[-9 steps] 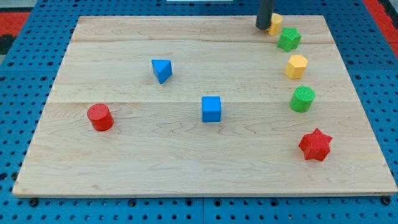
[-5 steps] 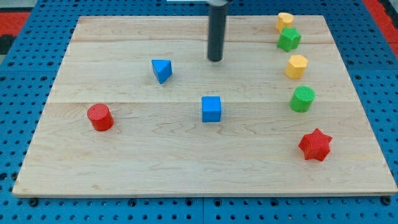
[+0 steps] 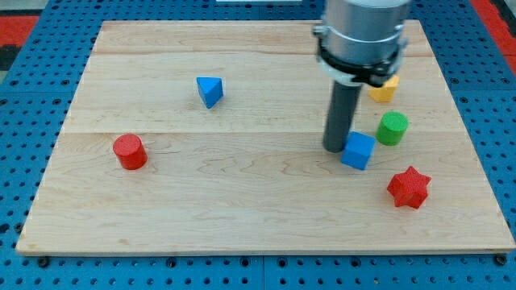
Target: Slide the blue triangle towards the center
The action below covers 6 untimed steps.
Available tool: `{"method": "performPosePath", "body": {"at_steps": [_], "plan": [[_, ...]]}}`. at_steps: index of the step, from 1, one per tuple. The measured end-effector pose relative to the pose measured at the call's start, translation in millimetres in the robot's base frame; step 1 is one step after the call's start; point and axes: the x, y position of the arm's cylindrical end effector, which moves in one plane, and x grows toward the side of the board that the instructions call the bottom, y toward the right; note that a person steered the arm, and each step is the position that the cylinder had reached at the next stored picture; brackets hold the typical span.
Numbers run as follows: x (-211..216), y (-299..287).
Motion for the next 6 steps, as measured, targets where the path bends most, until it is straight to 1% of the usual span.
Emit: {"method": "performPosePath", "body": {"at_steps": [2, 3, 4, 6], "plan": [[27.0, 7.8], [27.2, 26.3], [23.1, 14.7], [-24.3, -96.0]]}}
